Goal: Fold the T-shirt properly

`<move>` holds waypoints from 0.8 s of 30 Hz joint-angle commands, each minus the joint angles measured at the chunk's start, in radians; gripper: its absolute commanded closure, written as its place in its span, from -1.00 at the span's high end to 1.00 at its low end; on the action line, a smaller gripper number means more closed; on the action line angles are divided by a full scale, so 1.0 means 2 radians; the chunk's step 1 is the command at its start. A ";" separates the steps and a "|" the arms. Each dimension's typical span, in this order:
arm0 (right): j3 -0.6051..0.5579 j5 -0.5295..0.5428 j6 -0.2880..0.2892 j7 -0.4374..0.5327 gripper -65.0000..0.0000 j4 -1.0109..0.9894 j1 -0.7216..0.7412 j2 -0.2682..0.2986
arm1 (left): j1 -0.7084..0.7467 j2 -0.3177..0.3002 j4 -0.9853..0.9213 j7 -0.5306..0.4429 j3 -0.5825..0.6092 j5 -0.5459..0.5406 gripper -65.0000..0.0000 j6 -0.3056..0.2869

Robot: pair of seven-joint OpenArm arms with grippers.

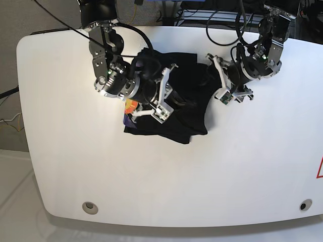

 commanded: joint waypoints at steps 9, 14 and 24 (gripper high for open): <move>0.027 0.003 0.000 -0.001 -0.66 0.051 -0.039 0.003 | -0.013 0.000 0.012 -0.019 -0.022 -0.014 0.19 0.003; 0.048 0.003 -0.002 0.002 -0.71 0.062 -0.057 0.003 | -0.005 0.002 0.024 -0.019 -0.043 -0.014 0.18 0.005; 0.137 -0.003 -0.005 0.029 -0.81 0.098 -0.111 0.013 | 0.056 0.019 0.096 -0.036 -0.100 0.013 -0.21 0.009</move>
